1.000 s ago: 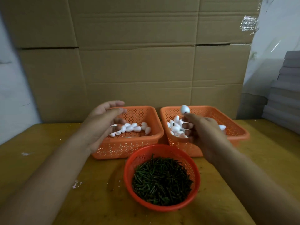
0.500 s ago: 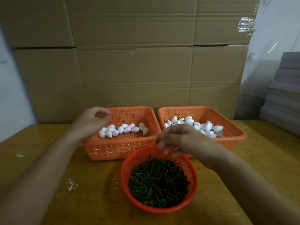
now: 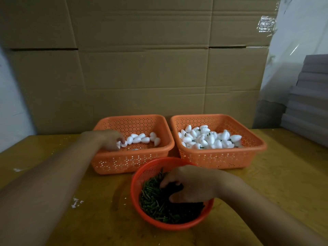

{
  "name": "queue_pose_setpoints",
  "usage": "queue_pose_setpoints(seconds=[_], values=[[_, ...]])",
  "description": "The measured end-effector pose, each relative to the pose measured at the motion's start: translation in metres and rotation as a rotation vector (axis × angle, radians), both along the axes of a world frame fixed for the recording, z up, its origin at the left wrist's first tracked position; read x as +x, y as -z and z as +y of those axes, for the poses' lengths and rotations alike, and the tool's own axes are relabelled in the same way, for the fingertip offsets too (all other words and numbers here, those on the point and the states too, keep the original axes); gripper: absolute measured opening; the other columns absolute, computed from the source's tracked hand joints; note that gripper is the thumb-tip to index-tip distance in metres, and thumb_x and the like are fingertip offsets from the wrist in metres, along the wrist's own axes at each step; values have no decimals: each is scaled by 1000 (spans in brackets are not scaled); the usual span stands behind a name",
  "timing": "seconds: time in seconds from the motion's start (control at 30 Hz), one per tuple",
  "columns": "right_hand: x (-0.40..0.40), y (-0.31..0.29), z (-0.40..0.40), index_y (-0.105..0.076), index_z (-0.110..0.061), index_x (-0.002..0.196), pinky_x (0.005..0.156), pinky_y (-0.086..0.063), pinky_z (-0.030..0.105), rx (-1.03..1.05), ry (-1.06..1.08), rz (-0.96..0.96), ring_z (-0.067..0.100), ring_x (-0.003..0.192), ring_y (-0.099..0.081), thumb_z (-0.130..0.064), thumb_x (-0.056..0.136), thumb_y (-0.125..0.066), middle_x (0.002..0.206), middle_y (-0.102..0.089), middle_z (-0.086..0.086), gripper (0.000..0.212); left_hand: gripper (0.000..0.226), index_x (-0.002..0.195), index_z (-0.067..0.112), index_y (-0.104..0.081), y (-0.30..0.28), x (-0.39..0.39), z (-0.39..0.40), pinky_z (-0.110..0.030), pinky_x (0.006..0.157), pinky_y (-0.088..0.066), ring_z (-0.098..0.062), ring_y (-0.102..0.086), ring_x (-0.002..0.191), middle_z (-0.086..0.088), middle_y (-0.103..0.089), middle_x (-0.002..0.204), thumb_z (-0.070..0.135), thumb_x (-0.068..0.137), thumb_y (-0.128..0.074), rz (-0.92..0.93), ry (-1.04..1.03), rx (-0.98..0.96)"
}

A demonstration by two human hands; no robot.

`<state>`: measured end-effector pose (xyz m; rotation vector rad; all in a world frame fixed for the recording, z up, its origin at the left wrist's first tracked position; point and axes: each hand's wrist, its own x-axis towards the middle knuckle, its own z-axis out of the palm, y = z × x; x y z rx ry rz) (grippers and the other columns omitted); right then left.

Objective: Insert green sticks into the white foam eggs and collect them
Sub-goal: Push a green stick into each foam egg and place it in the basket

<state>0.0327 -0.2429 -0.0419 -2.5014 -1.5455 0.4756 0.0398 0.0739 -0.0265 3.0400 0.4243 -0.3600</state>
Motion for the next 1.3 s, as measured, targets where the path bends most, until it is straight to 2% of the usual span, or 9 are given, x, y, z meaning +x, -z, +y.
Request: queue_pose_setpoints(seconds=[0.4, 0.53, 0.63, 0.7, 0.77, 0.83, 1.0, 1.13, 1.3], values=[[2, 3, 1, -56, -31, 138, 100, -43, 31, -24, -15, 2, 14, 124, -51, -32, 96, -63, 140, -54, -7, 43, 34, 134, 16, -60, 10, 6, 8, -34, 117, -32, -19, -34, 147, 5, -29, 164, 19, 101, -58, 13, 40, 27], [3, 3, 1, -55, -31, 139, 101, -43, 32, -29, -15, 4, 14, 125, -51, -32, 96, -63, 141, -53, -6, 44, 14, 106, 20, -67, 12, 6, 9, -38, 118, -32, -19, -31, 149, 7, -25, 165, 11, 98, -61, 33, 68, 33], [3, 2, 0, -55, -30, 140, 101, -43, 31, -35, -16, 6, 14, 125, -51, -31, 96, -63, 142, -53, -7, 44, 26, 124, 17, -66, 14, 5, 11, -36, 117, -33, -18, -32, 148, 6, -26, 164, 15, 99, -60, 20, 69, 21], [3, 2, 0, -54, -31, 140, 102, -44, 33, -35, -16, 9, 14, 124, -51, -31, 96, -62, 142, -52, -7, 44, 26, 122, 15, -69, 13, 5, 10, -35, 114, -38, -17, -42, 142, 4, -39, 158, 21, 98, -61, -25, 49, 2], [4, 2, 1, -54, -31, 140, 102, -44, 33, -36, -15, 9, 14, 124, -51, -32, 96, -62, 142, -52, -7, 44, 17, 108, 18, -74, 8, 6, 6, -33, 95, -52, -15, -63, 113, 2, -67, 130, 23, 94, -66, -151, 46, -36], [4, 3, 1, -55, -31, 139, 102, -44, 33, -34, -15, 6, 14, 124, -51, -31, 96, -62, 141, -53, -6, 43, 12, 101, 23, -74, -1, 5, -1, -34, 81, -57, -12, -67, 89, 4, -73, 105, 23, 90, -71, -347, 29, -187], [4, 3, 0, -55, -31, 139, 100, -43, 30, -31, -11, 11, 14, 125, -51, -32, 97, -61, 142, -52, -7, 42, 21, 107, 33, -69, -25, -20, -39, -30, 86, -56, -8, -72, 91, 9, -73, 103, 25, 89, -75, -771, 53, -809], [5, 3, 1, -55, -31, 139, 100, -43, 31, -33, -9, 14, 15, 125, -51, -33, 98, -60, 142, -52, -6, 42, 28, 104, 31, -74, -31, -54, -78, -45, 84, -54, -26, -73, 93, -4, -76, 104, 28, 78, -84, -770, 137, -1118], [5, 4, 1, -55, -33, 138, 96, -43, 29, -16, -7, 12, 14, 123, -52, -36, 97, -60, 140, -52, -8, 41, 30, 103, 21, -76, -14, -74, -105, -34, 83, -60, -39, -69, 106, -9, -73, 112, 16, 74, -83, -652, 245, -1375]])
